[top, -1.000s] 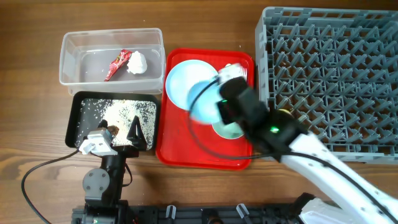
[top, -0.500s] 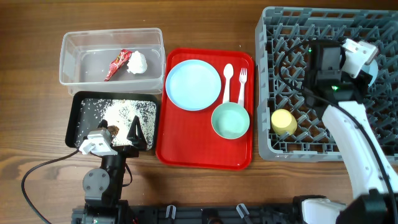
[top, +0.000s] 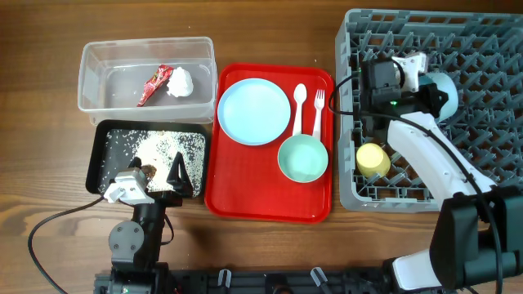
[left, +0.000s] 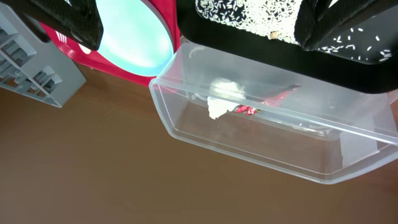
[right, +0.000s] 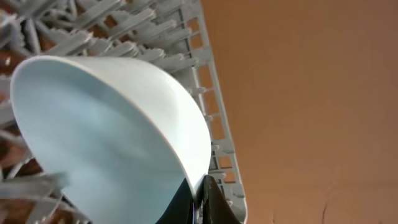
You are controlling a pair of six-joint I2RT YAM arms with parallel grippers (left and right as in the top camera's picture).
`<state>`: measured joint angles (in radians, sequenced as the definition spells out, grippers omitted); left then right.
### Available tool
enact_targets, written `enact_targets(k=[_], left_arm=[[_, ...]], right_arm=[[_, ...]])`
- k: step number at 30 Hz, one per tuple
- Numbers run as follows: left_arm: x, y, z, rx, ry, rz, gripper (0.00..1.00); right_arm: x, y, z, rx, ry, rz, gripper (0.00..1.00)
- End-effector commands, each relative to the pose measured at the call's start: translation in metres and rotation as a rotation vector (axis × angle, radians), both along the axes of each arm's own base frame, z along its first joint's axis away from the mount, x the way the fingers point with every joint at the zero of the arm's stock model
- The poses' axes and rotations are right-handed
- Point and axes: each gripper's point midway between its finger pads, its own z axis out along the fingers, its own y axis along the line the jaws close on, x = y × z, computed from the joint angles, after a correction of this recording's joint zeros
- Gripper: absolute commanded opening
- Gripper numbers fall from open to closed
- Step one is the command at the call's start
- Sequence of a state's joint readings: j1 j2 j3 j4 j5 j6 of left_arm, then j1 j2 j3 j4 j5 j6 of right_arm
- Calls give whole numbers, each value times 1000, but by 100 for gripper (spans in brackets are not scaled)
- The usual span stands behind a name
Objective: Sort waste into correct bins and load items into the dishwasher rack
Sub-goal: 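Carry the light blue bowl into the rack and release, then grasp the green bowl with the right gripper and place it in rack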
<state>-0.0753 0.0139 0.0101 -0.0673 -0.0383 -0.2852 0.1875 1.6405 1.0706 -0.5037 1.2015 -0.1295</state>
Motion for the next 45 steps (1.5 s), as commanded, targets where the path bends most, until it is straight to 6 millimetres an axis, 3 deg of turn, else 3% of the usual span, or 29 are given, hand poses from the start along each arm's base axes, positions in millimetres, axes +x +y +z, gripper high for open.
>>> enact_targets(k=[1,3,5,6,10,11,13,15,17,19,22,25,26,28,30,32,36,37,38,40,42,43,44,45], left_arm=[[0,1,-1,16,-3,3,100],[0,1,-1,16,-3,3,100],[0,1,-1,16,-3,3,100],[0,1,-1,16,-3,3,100],[0,1,-1,16,-3,3,100],[0,1,-1,16,-3,3,100],[0,1,-1,16,-3,3,100],[0,1,-1,16,-3,3,100],[0,1,-1,16,-3,3,100],[0,1,-1,16,-3,3,100],[0,1,-1,16,-3,3,100],[0,1,-1,16,-3,3,100],[0,1,-1,16,-3,3,100],[0,1,-1,16,-3,3,100],[0,1,-1,16,-3,3,100],[0,1,-1,16,-3,3,100],[0,1,-1,16,-3,3,100],[0,1,-1,16,-3,3,100],[0,1,-1,16,-3,3,100],[0,1,-1,16,-3,3,100],[0,1,-1,16,-3,3,100],[0,1,-1,16,-3,3,100],[0,1,-1,16,-3,3,100],[0,1,-1,16,-3,3,100]], right_arm=[[7,25,-17,54,51,87,5],[9,46,-11,54,37,143,26],[9,72,-6,89,34,227,66],[7,93,-8,145,71,315,73],[-12,179,-11,530,101,573,79],[-29,222,-15,812,139,649,75],[-55,271,-21,1157,209,676,71],[-72,289,-31,1320,271,612,70],[-70,279,-56,1282,282,510,70],[-47,249,-74,1079,224,452,70],[-38,244,-105,963,355,533,61],[-42,241,-145,956,502,535,49],[-43,242,-151,957,524,538,46],[-45,243,-161,967,550,526,21],[-50,245,-161,983,565,524,4],[-51,244,-154,986,555,521,4],[-46,243,-98,1003,408,573,4],[-42,237,-73,991,318,578,4],[-34,218,-33,957,117,526,5],[-28,170,26,830,-205,393,4],[-37,96,85,594,-544,180,4],[-46,62,106,459,-657,76,4],[-50,45,115,389,-699,21,4],[-59,15,124,280,-745,-81,4]])
